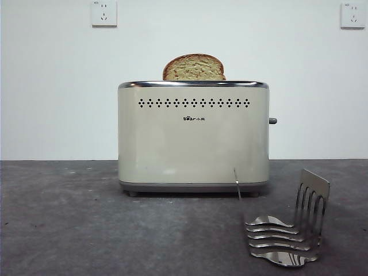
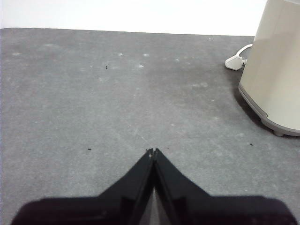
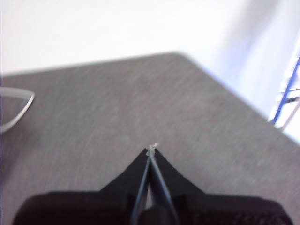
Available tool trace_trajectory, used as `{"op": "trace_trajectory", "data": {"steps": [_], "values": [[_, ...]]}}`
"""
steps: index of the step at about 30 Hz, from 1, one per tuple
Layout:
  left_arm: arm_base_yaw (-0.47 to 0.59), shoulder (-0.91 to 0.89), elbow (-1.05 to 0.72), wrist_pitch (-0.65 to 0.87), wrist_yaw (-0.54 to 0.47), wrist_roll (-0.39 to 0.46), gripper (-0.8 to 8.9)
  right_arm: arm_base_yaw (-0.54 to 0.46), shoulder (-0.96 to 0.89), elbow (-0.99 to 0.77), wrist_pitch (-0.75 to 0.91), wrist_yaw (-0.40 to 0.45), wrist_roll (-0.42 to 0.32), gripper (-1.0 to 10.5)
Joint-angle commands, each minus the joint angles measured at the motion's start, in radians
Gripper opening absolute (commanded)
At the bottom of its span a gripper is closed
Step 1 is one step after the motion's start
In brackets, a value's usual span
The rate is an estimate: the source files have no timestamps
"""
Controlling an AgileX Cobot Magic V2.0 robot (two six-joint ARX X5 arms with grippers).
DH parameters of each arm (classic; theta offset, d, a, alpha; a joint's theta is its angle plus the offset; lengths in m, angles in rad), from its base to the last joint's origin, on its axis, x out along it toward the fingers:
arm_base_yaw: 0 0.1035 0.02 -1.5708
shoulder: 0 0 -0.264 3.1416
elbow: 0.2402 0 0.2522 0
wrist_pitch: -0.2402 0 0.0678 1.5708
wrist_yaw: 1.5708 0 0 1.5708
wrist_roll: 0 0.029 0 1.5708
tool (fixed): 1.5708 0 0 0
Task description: Pick up a slice of bread from the rack,put the bread on the toaster,press the button
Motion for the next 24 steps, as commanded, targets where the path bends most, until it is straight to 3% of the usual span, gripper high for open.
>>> {"op": "trace_trajectory", "data": {"steps": [1,6,12,16,24], "values": [[0.003,0.0,-0.011,0.006,-0.003,-0.006,-0.03,0.0,-0.111,-0.119,0.061,-0.003,-0.021,0.0],[0.003,0.0,-0.011,0.006,-0.003,-0.006,-0.03,0.0,-0.203,-0.288,0.214,-0.123,-0.006,0.0],[0.003,0.0,-0.011,0.006,-0.002,-0.006,-0.03,0.001,-0.251,-0.36,0.23,-0.282,-0.013,0.0],[0.003,0.0,-0.011,0.006,-0.002,-0.006,-0.03,0.001,-0.289,-0.416,0.227,-0.317,-0.003,0.0],[0.003,0.004,-0.011,0.006,-0.002,-0.006,-0.03,0.001,-0.299,-0.415,0.175,-0.279,-0.022,0.0]]}}
